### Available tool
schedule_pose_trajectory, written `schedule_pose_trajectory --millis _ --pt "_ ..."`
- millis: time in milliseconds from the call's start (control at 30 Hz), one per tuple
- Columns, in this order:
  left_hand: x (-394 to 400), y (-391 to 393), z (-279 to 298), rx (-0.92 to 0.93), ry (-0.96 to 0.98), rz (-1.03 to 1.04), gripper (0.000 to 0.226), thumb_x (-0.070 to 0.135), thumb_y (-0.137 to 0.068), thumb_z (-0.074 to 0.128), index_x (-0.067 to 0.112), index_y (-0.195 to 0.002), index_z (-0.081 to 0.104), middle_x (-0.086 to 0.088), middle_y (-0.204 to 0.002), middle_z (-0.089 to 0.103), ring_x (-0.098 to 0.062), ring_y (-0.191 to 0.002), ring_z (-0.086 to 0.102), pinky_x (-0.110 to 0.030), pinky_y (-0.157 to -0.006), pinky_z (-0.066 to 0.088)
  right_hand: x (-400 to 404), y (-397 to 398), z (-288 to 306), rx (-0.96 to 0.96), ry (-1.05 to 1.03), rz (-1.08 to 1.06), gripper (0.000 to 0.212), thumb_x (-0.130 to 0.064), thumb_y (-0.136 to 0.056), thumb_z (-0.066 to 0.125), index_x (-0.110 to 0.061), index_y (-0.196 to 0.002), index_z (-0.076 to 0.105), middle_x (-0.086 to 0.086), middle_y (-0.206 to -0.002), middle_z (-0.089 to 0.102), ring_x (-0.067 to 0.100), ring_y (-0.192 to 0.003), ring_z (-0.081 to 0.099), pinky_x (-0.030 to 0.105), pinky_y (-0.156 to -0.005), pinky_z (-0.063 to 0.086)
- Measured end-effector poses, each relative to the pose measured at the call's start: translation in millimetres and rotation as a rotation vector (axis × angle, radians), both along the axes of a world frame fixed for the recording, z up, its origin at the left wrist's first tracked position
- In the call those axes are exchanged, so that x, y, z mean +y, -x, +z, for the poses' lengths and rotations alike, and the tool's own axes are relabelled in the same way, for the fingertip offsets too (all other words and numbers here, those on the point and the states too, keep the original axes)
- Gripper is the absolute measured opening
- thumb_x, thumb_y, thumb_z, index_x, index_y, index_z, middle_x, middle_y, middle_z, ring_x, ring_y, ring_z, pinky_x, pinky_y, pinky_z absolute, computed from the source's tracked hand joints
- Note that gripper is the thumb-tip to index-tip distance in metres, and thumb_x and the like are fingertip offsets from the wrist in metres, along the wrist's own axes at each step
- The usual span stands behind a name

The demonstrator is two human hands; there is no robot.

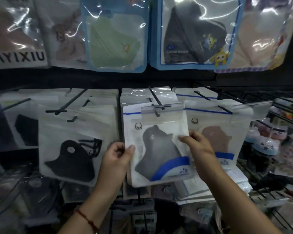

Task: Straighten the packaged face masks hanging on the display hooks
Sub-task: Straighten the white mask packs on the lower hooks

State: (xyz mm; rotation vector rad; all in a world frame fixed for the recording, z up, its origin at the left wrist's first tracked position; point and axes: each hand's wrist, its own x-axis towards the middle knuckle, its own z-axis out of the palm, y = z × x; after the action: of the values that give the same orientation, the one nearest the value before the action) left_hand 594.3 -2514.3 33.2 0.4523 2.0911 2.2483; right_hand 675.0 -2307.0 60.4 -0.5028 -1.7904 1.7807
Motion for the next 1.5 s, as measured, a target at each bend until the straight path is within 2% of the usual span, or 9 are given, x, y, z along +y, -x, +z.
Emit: schedule_pose_trajectory --millis 200,333,467,700,867,1000,1133,1300,1500 --pt "-32 -29 18 -0.045 0.116 -0.242 0.038 0.043 -0.069 0.088 0.017 -0.07 0.059 -0.01 -0.078 0.068 -0.024 -0.07 0.062 -0.035 -0.066 0.05 -14 -44 30 0.03 0.05 0.186 0.02 -0.02 -0.087 0.065 -0.02 -0.106 0.071 0.012 -0.101 0.075 0.035 -0.091 0.072 0.048 -0.082 0.056" --pt "-45 -42 30 -0.092 0.125 -0.533 0.043 0.014 -0.067 0.089 0.018 -0.106 0.069 0.001 -0.102 0.077 -0.015 -0.096 0.073 -0.023 -0.073 0.057 -15 -73 40 0.018 0.056 0.238 0.028 -0.012 -0.079 0.066 -0.012 -0.107 0.07 0.014 -0.1 0.075 0.032 -0.085 0.073 0.032 -0.061 0.059" --pt "-50 -35 40 0.018 0.07 -0.54 0.054 0.029 -0.074 0.081 0.029 -0.124 0.061 0.001 -0.117 0.073 -0.015 -0.106 0.07 -0.025 -0.077 0.056 -7 -96 38 -0.043 -0.008 0.309 0.042 -0.026 -0.062 0.083 -0.019 -0.103 0.075 0.015 -0.108 0.073 0.035 -0.095 0.071 0.037 -0.071 0.061" --pt "-39 -24 65 0.266 0.49 -0.547 0.015 0.038 -0.088 0.073 0.033 -0.102 0.072 0.011 -0.096 0.075 -0.005 -0.088 0.071 -0.031 -0.081 0.059 -14 -114 33 -0.188 -0.105 0.25 0.028 -0.009 -0.082 0.066 -0.011 -0.109 0.069 0.007 -0.102 0.075 0.024 -0.094 0.072 0.03 -0.076 0.06" --pt "-7 -36 75 0.439 0.678 -0.639 0.01 0.036 -0.094 0.062 0.032 -0.094 0.071 0.011 -0.087 0.073 -0.007 -0.082 0.069 -0.04 -0.077 0.056 -17 -125 24 -0.287 -0.439 0.117 0.039 -0.038 -0.08 0.069 -0.034 -0.118 0.061 -0.015 -0.11 0.07 0.007 -0.102 0.066 0.033 -0.086 0.057" --pt "24 -47 80 0.547 0.679 -0.607 0.016 0.038 -0.091 0.067 0.029 -0.078 0.067 0.011 -0.072 0.067 0.0 -0.062 0.059 -0.019 -0.056 0.044 -19 -131 13 -0.104 -1.133 -0.31 0.069 -0.038 -0.09 0.067 -0.03 -0.149 0.032 -0.008 -0.148 0.037 0.01 -0.137 0.034 0.034 -0.11 0.034" --pt "48 -59 88 0.534 0.629 -0.638 0.024 0.04 -0.085 0.075 0.023 -0.073 0.063 0.01 -0.06 0.057 0.001 -0.052 0.048 -0.014 -0.048 0.033 -4 -136 15 -0.012 -1.57 -0.261 0.051 -0.034 -0.09 0.062 -0.018 -0.138 0.054 0.008 -0.142 0.05 0.031 -0.139 0.037 0.048 -0.115 0.028" --pt "74 -76 89 0.44 0.581 -0.645 0.028 0.038 -0.082 0.078 0.018 -0.073 0.06 0.013 -0.056 0.05 -0.001 -0.05 0.043 -0.015 -0.047 0.031 26 -143 28 -0.006 -1.55 -0.228 0.032 -0.027 -0.085 0.066 -0.019 -0.116 0.067 -0.003 -0.102 0.063 0.019 -0.097 0.052 0.031 -0.091 0.04" --pt "89 -81 98 0.224 0.463 -0.616 0.019 0.032 -0.094 0.064 0.02 -0.087 0.076 0.005 -0.086 0.075 -0.006 -0.079 0.069 -0.021 -0.074 0.05 70 -156 44 -0.099 -1.324 -0.11 0.009 -0.029 -0.091 0.066 -0.028 -0.099 0.07 -0.017 -0.099 0.057 0.009 -0.091 0.049 0.014 -0.076 0.036"
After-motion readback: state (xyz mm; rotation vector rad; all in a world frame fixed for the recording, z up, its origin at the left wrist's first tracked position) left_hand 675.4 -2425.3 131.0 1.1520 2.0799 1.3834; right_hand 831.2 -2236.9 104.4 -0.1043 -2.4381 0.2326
